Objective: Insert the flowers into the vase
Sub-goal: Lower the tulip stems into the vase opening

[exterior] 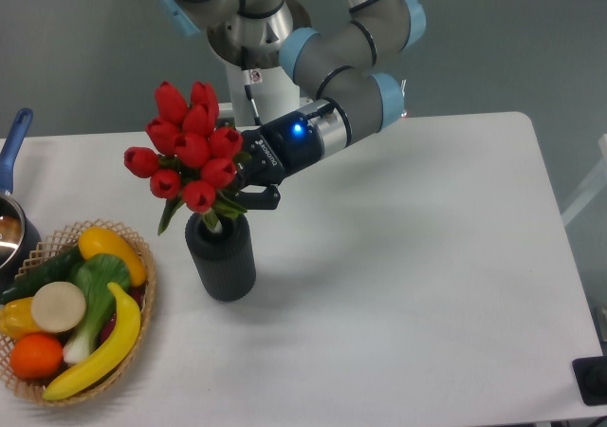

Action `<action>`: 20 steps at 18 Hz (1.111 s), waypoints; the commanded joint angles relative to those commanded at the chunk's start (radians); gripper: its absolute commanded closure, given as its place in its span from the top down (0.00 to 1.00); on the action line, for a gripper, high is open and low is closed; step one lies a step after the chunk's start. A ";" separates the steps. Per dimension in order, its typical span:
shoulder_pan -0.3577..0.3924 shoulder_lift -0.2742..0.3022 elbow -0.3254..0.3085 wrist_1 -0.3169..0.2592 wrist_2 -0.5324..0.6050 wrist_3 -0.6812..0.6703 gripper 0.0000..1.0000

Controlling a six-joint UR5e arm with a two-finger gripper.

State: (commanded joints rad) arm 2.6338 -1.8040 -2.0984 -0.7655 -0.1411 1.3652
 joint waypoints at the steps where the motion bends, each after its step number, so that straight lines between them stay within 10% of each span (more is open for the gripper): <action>1: 0.000 0.000 -0.008 0.000 0.000 0.008 0.26; 20: 0.011 -0.038 -0.028 -0.002 0.048 0.022 0.30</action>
State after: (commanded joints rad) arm 2.6446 -1.8423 -2.1261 -0.7670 -0.0936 1.3867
